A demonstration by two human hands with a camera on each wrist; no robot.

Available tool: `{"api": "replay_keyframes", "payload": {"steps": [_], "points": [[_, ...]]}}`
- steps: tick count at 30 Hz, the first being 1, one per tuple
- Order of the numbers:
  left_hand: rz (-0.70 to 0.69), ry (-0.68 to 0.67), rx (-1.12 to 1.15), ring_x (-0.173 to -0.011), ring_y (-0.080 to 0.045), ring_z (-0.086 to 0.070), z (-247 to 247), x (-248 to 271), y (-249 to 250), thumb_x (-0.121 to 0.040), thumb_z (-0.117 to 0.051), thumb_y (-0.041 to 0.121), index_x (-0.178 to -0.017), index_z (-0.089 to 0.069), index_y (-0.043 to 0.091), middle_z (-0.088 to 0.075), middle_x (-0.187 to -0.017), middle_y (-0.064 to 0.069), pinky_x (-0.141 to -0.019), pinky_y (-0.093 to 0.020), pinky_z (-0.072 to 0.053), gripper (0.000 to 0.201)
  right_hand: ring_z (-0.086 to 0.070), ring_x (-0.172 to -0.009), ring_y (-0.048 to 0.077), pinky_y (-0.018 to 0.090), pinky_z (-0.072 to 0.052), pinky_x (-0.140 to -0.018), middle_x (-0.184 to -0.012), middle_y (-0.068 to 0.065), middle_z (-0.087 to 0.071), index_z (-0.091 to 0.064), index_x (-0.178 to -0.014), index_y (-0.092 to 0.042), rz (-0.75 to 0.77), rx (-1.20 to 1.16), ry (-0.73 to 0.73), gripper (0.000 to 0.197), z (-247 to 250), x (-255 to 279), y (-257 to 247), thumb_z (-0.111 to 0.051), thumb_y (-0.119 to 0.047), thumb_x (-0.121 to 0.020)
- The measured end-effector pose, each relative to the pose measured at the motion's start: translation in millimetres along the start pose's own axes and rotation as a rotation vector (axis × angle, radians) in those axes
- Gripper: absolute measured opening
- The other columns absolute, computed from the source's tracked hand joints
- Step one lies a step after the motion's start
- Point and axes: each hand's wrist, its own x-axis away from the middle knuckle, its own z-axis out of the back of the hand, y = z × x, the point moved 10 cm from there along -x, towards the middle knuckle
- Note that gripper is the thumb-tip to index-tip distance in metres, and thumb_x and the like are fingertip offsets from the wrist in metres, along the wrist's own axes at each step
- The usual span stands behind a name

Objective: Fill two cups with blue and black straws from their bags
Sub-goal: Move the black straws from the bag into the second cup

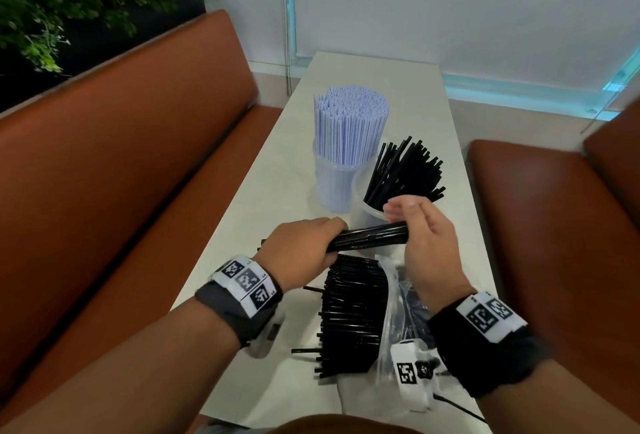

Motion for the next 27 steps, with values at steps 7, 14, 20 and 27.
{"api": "replay_keyframes", "payload": {"steps": [7,14,20,27], "points": [[0.038,0.086,0.175,-0.073,-0.018,-0.063,9.4,-23.3,12.8,-0.092,-0.060,0.036,-0.102,-0.045,0.042,-0.052,-0.072,0.012,-0.054,-0.029,-0.033,0.019,-0.071,-0.103,0.022,0.036,-0.057,-0.090,-0.102,0.006,-0.076,-0.072,-0.108,-0.012,-0.229,-0.283,-0.025,0.040,-5.8,0.5,24.0,-0.042,-0.039,-0.107],[0.100,0.590,1.425,-0.063,-0.019,-0.060,80.3,-43.3,9.7,-0.088,-0.068,0.018,-0.081,-0.062,0.033,-0.061,-0.069,0.002,-0.069,-0.031,-0.053,0.018,-0.068,-0.111,0.033,0.049,-0.052,-0.101,-0.120,0.019,-0.070,-0.064,-0.121,-0.002,-0.634,-0.556,-0.067,0.065,-23.9,12.9,60.2,-0.038,-0.059,-0.102],[0.152,0.588,1.595,-0.063,-0.021,-0.058,65.9,-56.6,24.4,-0.090,-0.065,0.011,-0.077,-0.061,0.033,-0.059,-0.068,0.000,-0.074,-0.039,-0.050,0.026,-0.063,-0.120,0.038,0.049,-0.053,-0.100,-0.128,0.026,-0.064,-0.060,-0.129,0.006,-0.674,-0.820,-0.146,0.072,-43.0,15.8,44.0,-0.036,-0.057,-0.103],[0.200,0.604,1.633,-0.061,-0.018,-0.058,63.0,-53.4,17.0,-0.088,-0.065,0.009,-0.076,-0.062,0.030,-0.059,-0.068,-0.001,-0.067,-0.033,-0.053,0.025,-0.067,-0.092,0.013,0.030,-0.053,-0.084,-0.103,0.001,-0.071,-0.063,-0.117,-0.020,-0.107,0.020,-0.476,0.033,-40.7,6.9,-0.6,-0.073,-0.025,-0.086]]}}
